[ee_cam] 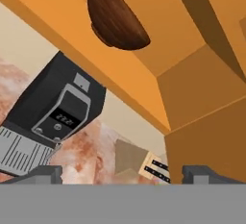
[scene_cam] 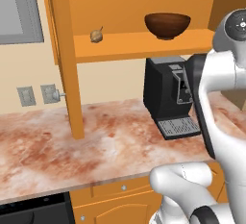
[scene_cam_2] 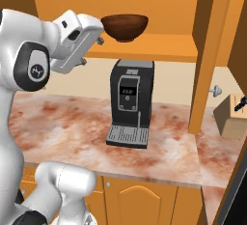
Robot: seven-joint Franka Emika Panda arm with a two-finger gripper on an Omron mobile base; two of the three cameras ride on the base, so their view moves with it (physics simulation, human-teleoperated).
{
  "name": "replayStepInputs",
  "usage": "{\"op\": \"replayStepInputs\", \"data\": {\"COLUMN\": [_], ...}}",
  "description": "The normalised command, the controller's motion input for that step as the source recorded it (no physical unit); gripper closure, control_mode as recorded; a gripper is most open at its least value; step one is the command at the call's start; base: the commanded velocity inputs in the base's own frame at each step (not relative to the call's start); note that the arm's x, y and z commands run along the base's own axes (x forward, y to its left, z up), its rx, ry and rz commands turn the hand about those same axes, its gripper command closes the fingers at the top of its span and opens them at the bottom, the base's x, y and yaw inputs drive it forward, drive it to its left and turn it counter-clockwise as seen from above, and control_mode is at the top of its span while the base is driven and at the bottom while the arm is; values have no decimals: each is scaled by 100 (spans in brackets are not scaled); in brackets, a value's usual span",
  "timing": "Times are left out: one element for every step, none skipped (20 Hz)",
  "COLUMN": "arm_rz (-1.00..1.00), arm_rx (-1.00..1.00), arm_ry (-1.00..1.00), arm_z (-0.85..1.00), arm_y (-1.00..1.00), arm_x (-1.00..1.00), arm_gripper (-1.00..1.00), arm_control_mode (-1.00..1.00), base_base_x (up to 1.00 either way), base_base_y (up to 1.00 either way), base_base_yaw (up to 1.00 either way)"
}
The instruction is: Pick the mug and place it in the sink. Pick the bowl and place it in the open cabinet and then close the cabinet.
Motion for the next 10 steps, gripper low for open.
{"op": "replayStepInputs", "data": {"arm_rz": [-16,-15,-12,-11,-7,-5,-3,-2,-1,0], "arm_rx": [1,0,0,0,0,0,0,0,0,0], "arm_ry": [2,1,1,0,0,0,0,0,0,0], "arm_z": [-11,-11,-14,-20,-17,-17,-18,-16,-16,-17], "arm_y": [-27,-31,-36,-41,-49,-50,-51,-48,-45,-45], "arm_x": [-22,-23,-26,-29,-34,-32,-29,-26,-21,-23], "arm_gripper": [-100,-100,-100,-100,-100,-100,-100,-100,-100,-100], "arm_control_mode": [-100,-100,-100,-100,-100,-100,-100,-100,-100,-100], "base_base_x": [0,0,0,0,0,0,0,0,0,0], "base_base_y": [0,0,0,0,0,0,0,0,0,0], "base_base_yaw": [0,0,0,0,0,0,0,0,0,0]}}
